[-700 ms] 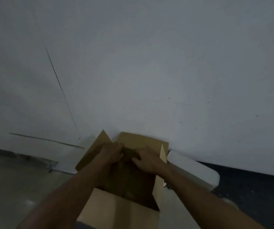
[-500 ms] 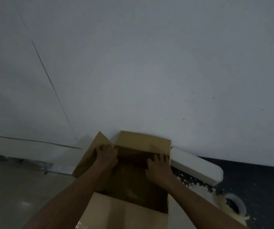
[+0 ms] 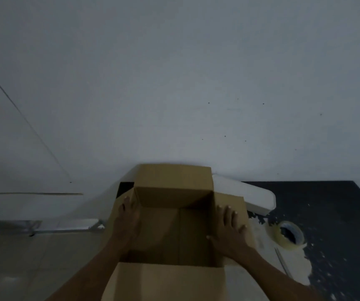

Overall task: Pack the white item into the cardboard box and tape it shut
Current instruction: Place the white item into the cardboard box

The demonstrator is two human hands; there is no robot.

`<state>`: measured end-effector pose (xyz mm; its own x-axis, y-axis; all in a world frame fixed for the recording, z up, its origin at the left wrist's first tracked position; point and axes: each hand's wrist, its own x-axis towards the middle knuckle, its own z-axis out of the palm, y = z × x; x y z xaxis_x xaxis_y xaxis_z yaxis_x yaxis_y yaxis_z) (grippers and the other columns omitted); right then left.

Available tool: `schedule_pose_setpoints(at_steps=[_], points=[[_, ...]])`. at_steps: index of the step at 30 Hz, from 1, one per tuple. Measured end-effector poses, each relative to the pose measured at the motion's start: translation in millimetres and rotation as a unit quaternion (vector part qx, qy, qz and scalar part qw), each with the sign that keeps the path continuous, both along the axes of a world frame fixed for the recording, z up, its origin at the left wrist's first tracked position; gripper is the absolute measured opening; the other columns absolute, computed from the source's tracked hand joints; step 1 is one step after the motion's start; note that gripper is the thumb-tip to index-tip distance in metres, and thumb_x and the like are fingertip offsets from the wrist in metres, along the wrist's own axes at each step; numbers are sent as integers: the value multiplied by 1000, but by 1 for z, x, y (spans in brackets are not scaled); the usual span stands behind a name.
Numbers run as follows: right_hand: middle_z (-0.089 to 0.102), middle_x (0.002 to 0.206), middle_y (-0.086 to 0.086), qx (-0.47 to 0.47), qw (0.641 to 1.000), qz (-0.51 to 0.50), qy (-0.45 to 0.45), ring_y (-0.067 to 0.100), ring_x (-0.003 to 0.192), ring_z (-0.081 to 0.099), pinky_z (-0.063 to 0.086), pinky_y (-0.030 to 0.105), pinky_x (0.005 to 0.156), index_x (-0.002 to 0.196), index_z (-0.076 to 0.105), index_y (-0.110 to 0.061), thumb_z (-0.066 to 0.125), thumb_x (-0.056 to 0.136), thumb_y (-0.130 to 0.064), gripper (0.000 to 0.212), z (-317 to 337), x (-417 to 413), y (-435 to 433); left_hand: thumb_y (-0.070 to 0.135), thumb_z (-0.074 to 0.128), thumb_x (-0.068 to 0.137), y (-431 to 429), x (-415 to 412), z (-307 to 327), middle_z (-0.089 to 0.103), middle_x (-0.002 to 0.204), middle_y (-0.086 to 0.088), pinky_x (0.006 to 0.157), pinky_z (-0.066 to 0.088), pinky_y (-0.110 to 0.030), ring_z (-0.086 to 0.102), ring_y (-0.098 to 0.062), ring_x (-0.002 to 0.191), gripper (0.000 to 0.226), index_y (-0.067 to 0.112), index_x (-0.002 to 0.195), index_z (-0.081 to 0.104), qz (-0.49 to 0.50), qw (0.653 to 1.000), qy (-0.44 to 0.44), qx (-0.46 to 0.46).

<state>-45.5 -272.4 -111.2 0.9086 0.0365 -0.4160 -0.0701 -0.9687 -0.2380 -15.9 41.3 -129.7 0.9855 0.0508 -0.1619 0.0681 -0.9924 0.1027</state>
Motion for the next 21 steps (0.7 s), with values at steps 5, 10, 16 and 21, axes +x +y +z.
schedule_pose_setpoints(at_steps=[5,10,16,21], points=[[-28,158,9,97,995,-30,14,35,145,-21,8,66,114,144,-34,-26,34,96,-12,85,-16,-12,-20,25,66,83,-23,-14,-10,42,138,-29,61,55,-45,51,-48,108,78,15,151,31,25,1000,-12,-8],[-20,160,7,112,993,40,-15,31,148,-15,15,60,117,145,-31,-30,34,97,-49,82,-21,-3,-46,23,75,72,-50,3,-9,42,133,-36,75,44,-67,44,-51,108,96,23,153,25,50,998,-18,46],[12,161,8,94,987,52,-116,25,149,5,11,49,120,152,18,-20,15,94,-65,74,-4,32,-66,15,77,72,-120,29,23,29,148,-35,103,8,-80,19,-55,140,71,7,137,50,-43,994,-44,92],[19,160,10,102,987,34,-123,26,149,12,15,44,121,150,25,-19,-2,88,-67,83,-6,81,-104,44,40,99,-195,47,36,20,159,-6,120,12,-51,14,-32,148,52,28,148,34,-221,971,-64,-70]])
